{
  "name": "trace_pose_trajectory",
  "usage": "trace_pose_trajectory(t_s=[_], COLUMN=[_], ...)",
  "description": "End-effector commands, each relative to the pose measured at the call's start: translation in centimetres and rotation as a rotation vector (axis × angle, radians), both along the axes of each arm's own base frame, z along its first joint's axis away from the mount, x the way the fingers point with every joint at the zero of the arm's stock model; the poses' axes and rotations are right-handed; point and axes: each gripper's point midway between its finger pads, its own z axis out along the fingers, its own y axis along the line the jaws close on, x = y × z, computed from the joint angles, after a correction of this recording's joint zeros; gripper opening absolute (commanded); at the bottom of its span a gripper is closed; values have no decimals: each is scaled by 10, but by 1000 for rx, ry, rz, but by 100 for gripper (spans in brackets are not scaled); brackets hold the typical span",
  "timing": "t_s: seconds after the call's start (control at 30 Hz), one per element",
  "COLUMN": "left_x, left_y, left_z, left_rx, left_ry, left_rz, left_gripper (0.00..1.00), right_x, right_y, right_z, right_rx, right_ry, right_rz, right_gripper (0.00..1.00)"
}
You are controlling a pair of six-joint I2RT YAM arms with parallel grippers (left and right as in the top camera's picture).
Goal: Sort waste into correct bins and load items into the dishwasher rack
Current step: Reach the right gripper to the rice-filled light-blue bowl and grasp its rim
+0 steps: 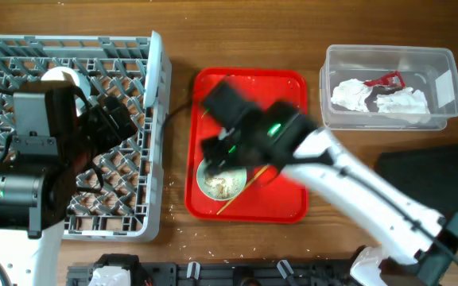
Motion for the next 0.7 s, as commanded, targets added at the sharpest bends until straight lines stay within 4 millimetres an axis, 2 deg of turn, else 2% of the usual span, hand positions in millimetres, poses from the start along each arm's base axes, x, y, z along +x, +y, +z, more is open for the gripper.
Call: trace_pose_trajectory(t_s=[0.0, 0.03, 0.13, 0.27, 0.37, 0.43, 0.47, 0.57, 0.67], left_x=[0, 0, 0, 0, 1, 10, 8, -17, -27], left_y=[1, 1, 1, 1, 0, -1, 7, 66, 94], left_z=[4, 4, 4, 4, 6, 13, 12, 4, 2], left_rx=[-10, -10, -10, -10, -18, -12, 21, 44, 45], left_ry=[-13, -13, -13, -13, -23, -69, -59, -20, -9], left_rz=[9, 9, 9, 9, 9, 3, 31, 447, 571], left_gripper=[100, 100, 100, 100, 100, 100, 100, 100, 100], right_x=[-9, -12, -18, -19, -22, -25, -27, -32, -38], right_y=[5, 6, 12, 16, 27, 30, 30, 33, 45], right_z=[-35, -42, -43, -49, -66, -75, -80, -86, -86], right_rx=[-23, -15, 23, 2, -1, -9, -17, -25, -7], right_ry=[16, 41, 102, 68, 89, 109, 118, 137, 116], right_rz=[-126, -172, -228, -197, -179, -170, -167, -138, -59], right_gripper=[77, 81, 83, 85, 87, 89, 89, 89, 91])
